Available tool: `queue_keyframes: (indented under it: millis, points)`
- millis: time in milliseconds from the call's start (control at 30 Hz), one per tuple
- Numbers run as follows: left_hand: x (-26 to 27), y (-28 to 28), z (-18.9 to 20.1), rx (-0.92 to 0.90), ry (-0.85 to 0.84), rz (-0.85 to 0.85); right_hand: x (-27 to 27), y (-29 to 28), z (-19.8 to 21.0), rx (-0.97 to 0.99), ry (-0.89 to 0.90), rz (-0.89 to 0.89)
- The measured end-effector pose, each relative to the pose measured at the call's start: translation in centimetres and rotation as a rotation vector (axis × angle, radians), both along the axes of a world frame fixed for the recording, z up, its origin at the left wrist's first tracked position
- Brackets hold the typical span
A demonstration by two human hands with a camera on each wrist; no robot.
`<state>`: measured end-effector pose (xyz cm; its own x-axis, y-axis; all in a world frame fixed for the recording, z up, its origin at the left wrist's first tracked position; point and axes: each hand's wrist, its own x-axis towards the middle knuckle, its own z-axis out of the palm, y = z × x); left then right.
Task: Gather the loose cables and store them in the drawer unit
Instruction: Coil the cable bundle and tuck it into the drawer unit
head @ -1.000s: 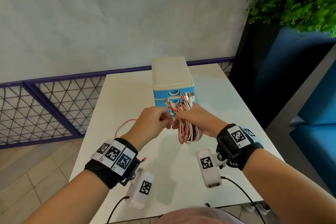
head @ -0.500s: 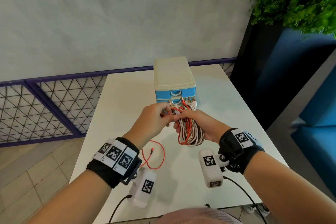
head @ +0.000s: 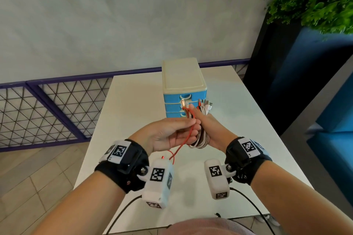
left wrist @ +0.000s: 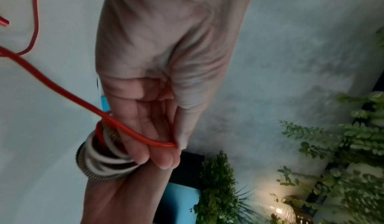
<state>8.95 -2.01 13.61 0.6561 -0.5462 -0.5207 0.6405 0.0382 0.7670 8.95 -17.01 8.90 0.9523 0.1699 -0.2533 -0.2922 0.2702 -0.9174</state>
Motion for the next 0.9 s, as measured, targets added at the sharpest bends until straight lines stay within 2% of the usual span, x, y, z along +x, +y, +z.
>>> queue_keyframes:
  millis: [167,267,400,500,567,633,700,767,833,900]
  points:
    - [0.0,-0.8,-0.8,0.037,0.025,0.059,-0.1,0.5,0.1,0.076,0.059,0.058]
    - [-0.4,-1.0,-0.7,0.113,-0.051,0.025,-0.1,0.2,0.2,0.027,0.039,0.039]
    - [-0.5,-0.9,-1.3,0.167,-0.186,-0.032,0.6,-0.1,0.5,-0.122,0.007,-0.157]
    - [-0.5,0.1,-1.9,0.071,-0.103,-0.096,1.3,-1.1,0.7,-0.087,-0.019,-0.363]
    - [-1.0,1.1,-2.7,0.02,-0.001,-0.223,1.9,-2.2,0.7,-0.038,-0.009,-0.477]
    - [-1.7,2.1,-3.6,0.056,0.024,-0.393,2.4,-3.2,1.0,0.025,0.001,-0.542]
    - [-2.1,2.8,-4.5,0.223,-0.059,-0.565,2.7,-4.2,1.3,0.096,0.019,-0.535]
    - [-1.7,3.2,-5.0,0.493,-0.27,-0.635,2.4,-4.6,1.8,0.099,0.036,-0.446]
    - [-0.6,3.2,-5.1,0.786,-0.583,-0.545,1.9,-4.4,2.2,0.048,0.066,-0.301]
    - [0.4,2.9,-4.8,0.909,-0.781,-0.343,1.3,-4.0,2.5,-0.048,0.066,-0.166]
